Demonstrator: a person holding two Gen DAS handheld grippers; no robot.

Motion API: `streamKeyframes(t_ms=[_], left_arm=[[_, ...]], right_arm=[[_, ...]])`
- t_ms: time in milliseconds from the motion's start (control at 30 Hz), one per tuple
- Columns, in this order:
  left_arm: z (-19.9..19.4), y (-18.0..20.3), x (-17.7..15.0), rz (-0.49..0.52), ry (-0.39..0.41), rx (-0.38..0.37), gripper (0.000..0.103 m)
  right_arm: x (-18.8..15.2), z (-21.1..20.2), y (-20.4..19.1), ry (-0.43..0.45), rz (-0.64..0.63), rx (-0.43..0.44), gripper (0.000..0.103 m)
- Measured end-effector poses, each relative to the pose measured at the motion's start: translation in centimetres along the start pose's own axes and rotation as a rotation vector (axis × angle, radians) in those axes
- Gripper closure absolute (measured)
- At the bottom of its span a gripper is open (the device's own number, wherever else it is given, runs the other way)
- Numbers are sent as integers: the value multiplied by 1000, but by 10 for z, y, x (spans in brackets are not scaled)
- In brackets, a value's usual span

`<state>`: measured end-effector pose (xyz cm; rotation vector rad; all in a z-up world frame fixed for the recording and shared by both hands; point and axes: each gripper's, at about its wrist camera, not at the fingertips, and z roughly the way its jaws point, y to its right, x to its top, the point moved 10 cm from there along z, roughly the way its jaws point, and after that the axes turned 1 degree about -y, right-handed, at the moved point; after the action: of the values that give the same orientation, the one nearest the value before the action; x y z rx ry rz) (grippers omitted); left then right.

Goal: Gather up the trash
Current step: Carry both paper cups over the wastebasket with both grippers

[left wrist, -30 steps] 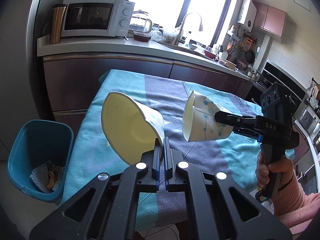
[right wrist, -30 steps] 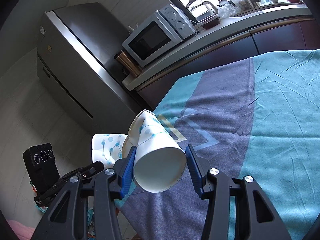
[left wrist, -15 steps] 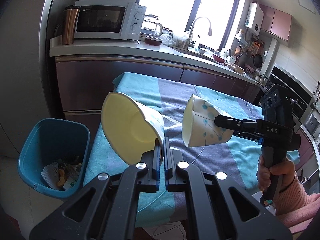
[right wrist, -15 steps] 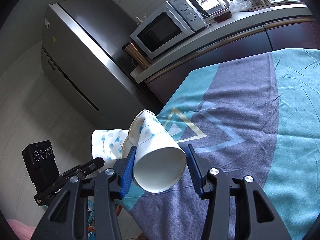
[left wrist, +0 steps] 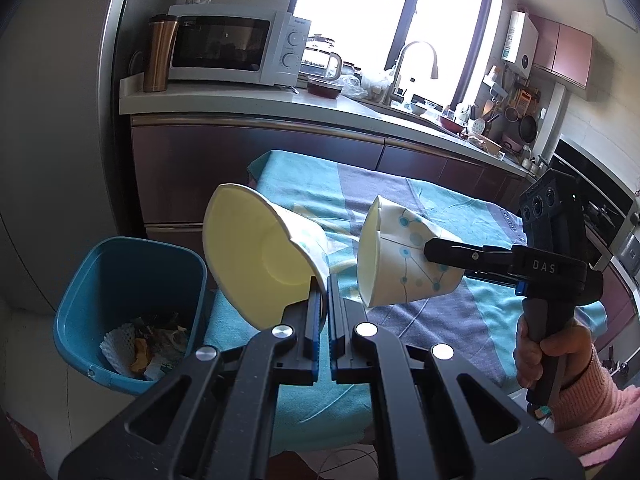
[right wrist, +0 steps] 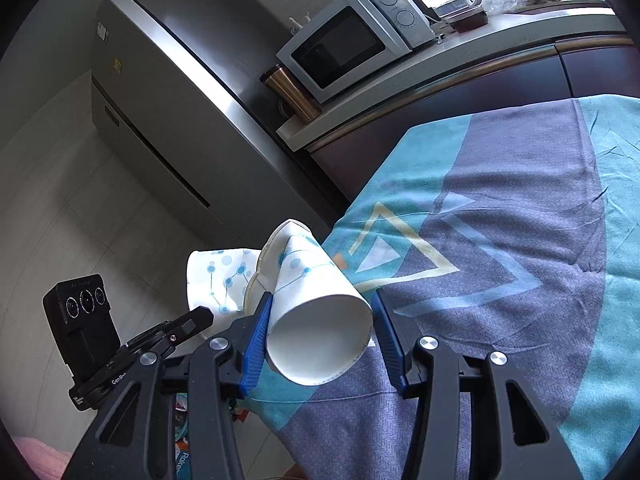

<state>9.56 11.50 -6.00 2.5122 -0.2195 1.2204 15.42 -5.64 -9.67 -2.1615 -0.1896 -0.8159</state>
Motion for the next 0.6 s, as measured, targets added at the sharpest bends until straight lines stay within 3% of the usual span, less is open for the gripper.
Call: streamKeyframes(t_ms=[600], left_arm=[[-16,-38,1,-42,23,68,100]], right_arm=[[1,32,-19,-48,-33,32,56]])
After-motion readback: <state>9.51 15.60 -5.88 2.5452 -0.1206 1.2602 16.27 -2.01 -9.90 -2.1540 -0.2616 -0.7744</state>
